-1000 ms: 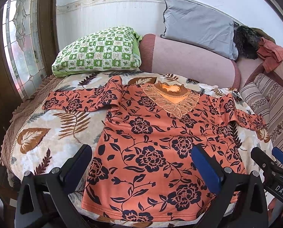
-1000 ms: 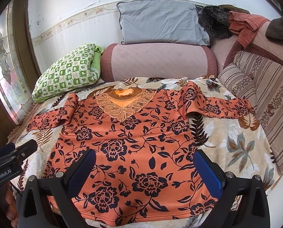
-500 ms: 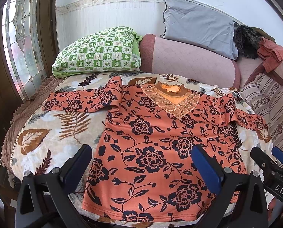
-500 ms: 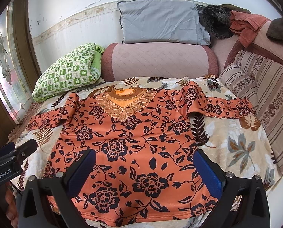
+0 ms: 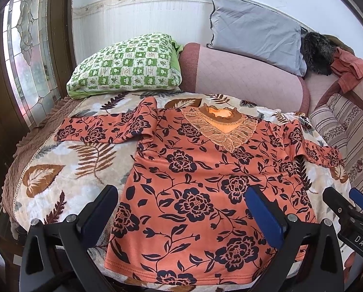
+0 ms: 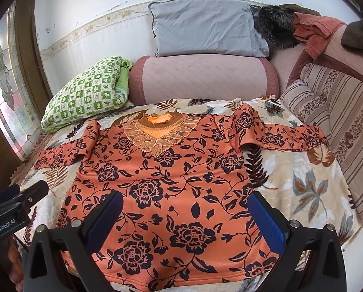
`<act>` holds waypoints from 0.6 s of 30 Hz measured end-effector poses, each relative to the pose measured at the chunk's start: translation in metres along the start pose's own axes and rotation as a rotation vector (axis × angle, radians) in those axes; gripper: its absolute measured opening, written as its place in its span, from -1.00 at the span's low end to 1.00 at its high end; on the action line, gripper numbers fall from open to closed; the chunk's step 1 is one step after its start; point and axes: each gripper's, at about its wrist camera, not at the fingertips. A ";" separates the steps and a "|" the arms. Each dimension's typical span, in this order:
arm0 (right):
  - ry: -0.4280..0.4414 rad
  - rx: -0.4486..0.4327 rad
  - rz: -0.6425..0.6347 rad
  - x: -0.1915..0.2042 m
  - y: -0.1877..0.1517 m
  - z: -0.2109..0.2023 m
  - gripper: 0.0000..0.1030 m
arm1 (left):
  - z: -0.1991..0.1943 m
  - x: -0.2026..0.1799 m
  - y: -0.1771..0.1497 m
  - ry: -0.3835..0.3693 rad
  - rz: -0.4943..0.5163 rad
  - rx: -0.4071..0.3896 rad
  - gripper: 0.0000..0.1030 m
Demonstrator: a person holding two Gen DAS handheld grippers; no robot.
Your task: Fold small clothes
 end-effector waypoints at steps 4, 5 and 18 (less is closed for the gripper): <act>0.021 0.004 -0.001 -0.002 0.000 0.004 1.00 | 0.006 0.004 -0.002 -0.008 -0.010 0.009 1.00; 0.046 0.019 0.015 -0.007 0.001 0.010 1.00 | 0.011 0.006 -0.003 -0.015 -0.019 0.023 1.00; 0.214 0.089 0.845 -0.289 0.006 0.153 0.99 | 0.119 0.024 -0.040 0.073 0.007 0.256 1.00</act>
Point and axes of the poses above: each gripper's, at about its wrist camera, not at the fingertips, and z roughly the way its jaws point, x to its left, y to its top, and after that the axes turned 2 degrees about -y, right-handed
